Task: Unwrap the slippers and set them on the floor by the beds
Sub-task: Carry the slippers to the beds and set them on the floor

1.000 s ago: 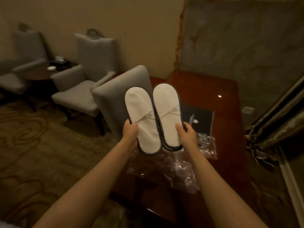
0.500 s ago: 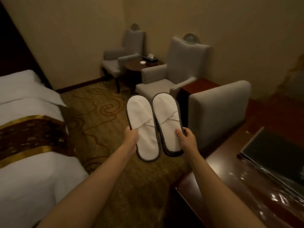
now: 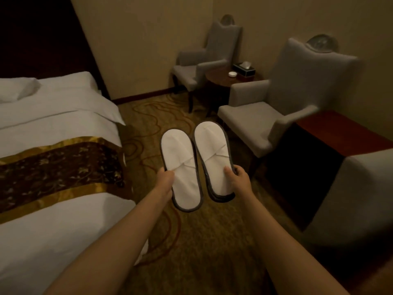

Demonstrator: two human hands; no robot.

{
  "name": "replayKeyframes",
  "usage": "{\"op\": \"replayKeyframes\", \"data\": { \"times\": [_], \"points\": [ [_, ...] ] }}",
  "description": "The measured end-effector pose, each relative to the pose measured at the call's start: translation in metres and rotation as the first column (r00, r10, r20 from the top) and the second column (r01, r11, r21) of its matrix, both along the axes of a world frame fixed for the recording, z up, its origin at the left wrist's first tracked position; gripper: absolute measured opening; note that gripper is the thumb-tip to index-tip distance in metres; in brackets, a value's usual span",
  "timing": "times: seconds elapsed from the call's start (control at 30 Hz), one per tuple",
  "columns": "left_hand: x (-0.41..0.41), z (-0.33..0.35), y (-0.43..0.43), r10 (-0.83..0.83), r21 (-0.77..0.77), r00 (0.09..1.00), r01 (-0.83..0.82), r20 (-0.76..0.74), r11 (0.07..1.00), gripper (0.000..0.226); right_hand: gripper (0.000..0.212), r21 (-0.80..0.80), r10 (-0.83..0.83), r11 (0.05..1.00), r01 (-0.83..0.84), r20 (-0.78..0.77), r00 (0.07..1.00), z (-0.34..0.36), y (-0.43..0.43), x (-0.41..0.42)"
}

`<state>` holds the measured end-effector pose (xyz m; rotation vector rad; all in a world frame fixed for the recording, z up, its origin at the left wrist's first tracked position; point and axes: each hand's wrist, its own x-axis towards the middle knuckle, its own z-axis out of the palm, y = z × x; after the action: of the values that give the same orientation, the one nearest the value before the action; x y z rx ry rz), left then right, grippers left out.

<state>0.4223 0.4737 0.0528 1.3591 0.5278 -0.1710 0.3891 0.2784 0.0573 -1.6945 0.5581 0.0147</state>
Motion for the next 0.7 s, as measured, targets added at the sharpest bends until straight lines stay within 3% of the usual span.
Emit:
{"op": "replayKeyframes", "data": {
  "times": [0.23,0.4,0.7],
  "points": [
    [0.090,-0.043,0.029,0.124,0.064,0.990,-0.120,-0.068,0.991,0.043,0.043,-0.036,0.114,0.992,-0.120,-0.131,0.985,-0.039,0.017,0.110],
    [0.172,-0.075,0.049,0.196,0.070,0.971,-0.188,-0.136,0.980,0.041,0.036,-0.080,0.239,0.964,-0.253,-0.155,0.959,-0.069,0.029,0.213],
    [0.274,-0.115,0.101,0.346,-0.005,0.898,-0.361,-0.273,0.933,0.037,0.037,-0.052,0.459,0.877,-0.477,-0.201,0.865,-0.100,0.084,0.368]
  ]
}}
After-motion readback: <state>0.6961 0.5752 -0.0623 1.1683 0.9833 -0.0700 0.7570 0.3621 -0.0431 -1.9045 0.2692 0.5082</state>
